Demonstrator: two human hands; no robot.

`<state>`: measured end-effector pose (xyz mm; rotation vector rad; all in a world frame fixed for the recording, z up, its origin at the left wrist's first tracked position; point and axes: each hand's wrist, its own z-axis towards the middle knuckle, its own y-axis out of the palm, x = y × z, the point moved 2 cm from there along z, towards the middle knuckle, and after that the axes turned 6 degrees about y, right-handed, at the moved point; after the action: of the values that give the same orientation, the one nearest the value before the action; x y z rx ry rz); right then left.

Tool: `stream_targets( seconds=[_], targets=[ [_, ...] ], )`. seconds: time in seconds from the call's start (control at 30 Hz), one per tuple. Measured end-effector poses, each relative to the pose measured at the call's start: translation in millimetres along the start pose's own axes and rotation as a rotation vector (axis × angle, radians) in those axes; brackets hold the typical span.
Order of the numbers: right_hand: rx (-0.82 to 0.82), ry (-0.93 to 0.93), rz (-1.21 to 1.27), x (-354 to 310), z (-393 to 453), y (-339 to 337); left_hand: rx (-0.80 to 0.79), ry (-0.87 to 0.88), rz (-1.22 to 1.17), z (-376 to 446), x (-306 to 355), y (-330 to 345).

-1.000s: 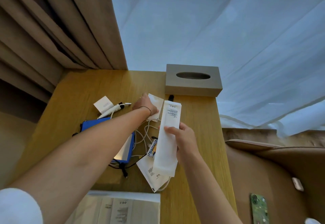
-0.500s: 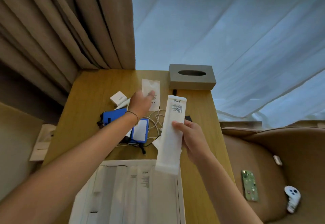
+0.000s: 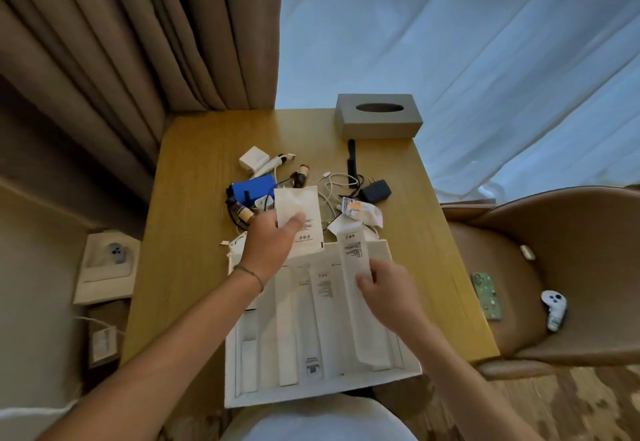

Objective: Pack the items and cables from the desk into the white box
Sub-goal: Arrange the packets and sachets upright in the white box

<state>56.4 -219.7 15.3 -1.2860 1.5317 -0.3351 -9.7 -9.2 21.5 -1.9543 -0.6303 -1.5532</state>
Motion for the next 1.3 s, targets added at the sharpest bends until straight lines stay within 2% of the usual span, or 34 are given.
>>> stream_targets(
  seconds=[0.13,0.27,0.7,0.9,1.07,1.3],
  targets=[
    [0.054,-0.018,-0.220,-3,-4,18,-0.006,-0.026,-0.003,-25,-13,-18],
    [0.101,-0.056,-0.256,-11,-11,22,-0.011,-0.022,0.025,-41,-21,-36],
    [-0.010,-0.026,-0.589,-23,-15,35,-0.054,-0.002,0.058,-53,-34,-58],
    [0.024,0.021,-0.668,-12,7,62,-0.101,-0.027,0.071,-53,-35,-50],
    [0.021,-0.007,-0.869,-9,21,84,-0.155,-0.051,0.124,-60,-43,-43],
    [-0.151,-0.068,-0.854,5,26,105,-0.222,-0.048,0.211,-68,-53,-35]
  ],
)
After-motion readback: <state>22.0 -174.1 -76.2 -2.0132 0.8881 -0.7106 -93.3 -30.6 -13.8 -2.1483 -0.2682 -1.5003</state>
